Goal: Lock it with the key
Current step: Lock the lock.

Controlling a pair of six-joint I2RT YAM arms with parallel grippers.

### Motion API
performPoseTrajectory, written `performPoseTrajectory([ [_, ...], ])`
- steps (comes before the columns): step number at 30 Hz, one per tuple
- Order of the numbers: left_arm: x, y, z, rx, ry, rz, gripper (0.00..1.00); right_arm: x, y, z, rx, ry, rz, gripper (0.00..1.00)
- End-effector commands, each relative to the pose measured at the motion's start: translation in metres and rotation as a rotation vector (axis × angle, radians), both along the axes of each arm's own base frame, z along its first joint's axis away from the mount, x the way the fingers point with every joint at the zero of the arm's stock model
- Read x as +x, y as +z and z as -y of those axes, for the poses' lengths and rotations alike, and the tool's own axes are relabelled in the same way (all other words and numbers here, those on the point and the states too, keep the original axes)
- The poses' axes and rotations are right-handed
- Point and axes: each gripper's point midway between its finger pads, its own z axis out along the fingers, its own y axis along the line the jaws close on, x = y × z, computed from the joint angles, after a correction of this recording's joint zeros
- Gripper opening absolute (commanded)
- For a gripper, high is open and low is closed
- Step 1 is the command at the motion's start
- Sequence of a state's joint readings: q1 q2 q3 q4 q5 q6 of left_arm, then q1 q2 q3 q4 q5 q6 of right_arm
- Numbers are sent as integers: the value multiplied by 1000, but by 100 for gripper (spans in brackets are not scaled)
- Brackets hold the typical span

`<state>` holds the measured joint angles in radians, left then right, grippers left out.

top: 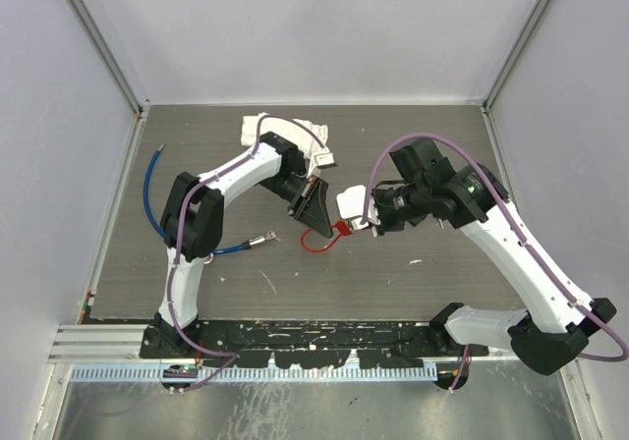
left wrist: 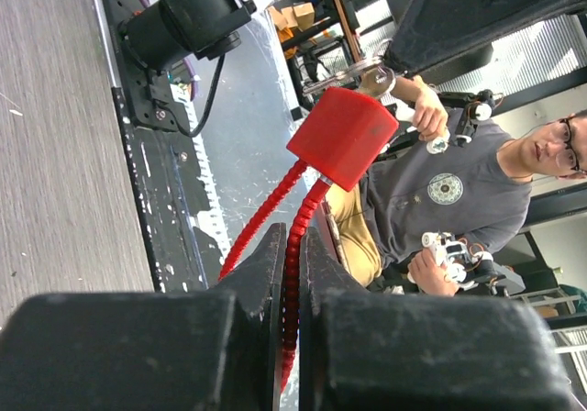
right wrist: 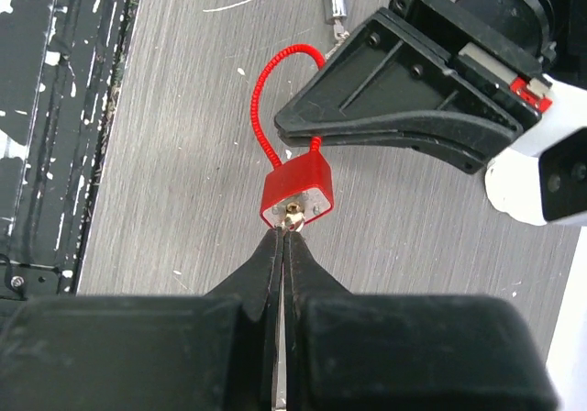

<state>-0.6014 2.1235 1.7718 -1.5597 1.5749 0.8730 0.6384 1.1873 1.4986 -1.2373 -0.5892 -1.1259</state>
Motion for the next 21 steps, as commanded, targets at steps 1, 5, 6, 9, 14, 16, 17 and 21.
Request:
performPoseTrajectory([
  [1,0,5,-22,46,38,-23,0,-6,29,16,54,-123,1,1],
  [5,-3,19,-24,7,40,28,0,-39,9,7,79,2,-143,1],
  [6,-4,23,-24,-5,43,39,0,-44,8,5,95,13,-172,1],
  [9,-7,34,-26,-42,50,77,0,-43,14,1,123,-2,-183,1],
  [14,-11,58,-26,-145,69,167,0,-25,33,-4,166,-91,-156,1],
  [16,-11,68,-25,-187,81,193,0,-17,36,-6,179,-131,-159,1],
  [17,-11,72,-25,-210,86,211,0,-15,36,-6,184,-141,-165,1],
  [21,-12,87,-24,-304,113,281,0,-16,41,-8,211,-151,-189,1],
])
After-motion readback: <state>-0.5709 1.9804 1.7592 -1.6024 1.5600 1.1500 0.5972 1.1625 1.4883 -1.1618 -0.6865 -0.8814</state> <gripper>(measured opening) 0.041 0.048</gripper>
